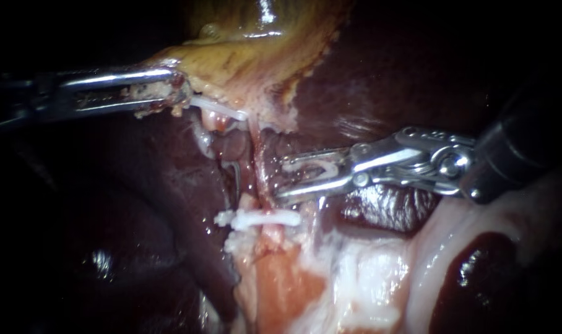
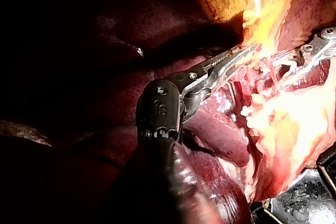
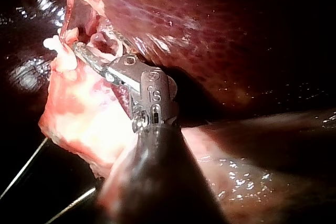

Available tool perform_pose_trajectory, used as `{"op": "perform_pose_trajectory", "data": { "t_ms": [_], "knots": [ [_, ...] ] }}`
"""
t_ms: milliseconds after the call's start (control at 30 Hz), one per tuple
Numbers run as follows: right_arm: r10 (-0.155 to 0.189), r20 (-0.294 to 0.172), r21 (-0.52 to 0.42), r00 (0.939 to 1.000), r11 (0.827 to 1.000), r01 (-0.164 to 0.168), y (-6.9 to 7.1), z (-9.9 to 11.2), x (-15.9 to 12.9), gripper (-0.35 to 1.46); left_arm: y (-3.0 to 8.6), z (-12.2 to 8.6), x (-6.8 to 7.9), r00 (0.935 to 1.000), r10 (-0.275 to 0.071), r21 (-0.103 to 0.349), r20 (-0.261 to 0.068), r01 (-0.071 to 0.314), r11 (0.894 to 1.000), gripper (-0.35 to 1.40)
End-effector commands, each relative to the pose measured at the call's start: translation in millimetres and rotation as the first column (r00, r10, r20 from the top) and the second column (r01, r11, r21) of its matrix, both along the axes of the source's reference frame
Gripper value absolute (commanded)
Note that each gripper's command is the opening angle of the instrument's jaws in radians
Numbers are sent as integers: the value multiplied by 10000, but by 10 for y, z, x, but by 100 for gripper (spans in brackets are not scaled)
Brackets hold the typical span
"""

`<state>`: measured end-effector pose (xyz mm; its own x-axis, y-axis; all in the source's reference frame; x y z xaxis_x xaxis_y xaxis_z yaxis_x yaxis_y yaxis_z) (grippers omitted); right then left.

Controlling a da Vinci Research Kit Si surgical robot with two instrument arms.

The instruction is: Clipping second clip right tube

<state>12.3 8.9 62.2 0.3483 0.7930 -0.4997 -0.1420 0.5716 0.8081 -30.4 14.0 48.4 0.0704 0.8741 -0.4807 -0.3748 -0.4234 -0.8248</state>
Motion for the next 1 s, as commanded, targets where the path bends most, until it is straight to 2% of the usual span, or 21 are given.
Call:
{"op": "perform_pose_trajectory", "data": {
  "t_ms": [33,167,333,700,1000],
  "knots": [
    [-135,82,-58,9999,9999,136,2,-5,-2,48,0,0,0,10000,8,-1,4,-8,10000,-35],
    [-282,147,-90,9995,9996,284,4,-25,-9,48,0,0,1,10000,10,-1,5,-10,10000,-35],
    [-371,98,-75,9993,9993,372,-5,-37,-10,48,0,0,1,10000,8,-1,4,-8,10000,-35],
    [-521,-66,-56,9986,9986,521,-17,-40,3,49,-1,0,1,10000,10,-1,5,-10,10000,-35],
    [-802,-416,-10,9959,9968,802,-38,-43,25,50,-1,-1,1,10000,8,-1,3,-8,10000,-35]
  ]
}}
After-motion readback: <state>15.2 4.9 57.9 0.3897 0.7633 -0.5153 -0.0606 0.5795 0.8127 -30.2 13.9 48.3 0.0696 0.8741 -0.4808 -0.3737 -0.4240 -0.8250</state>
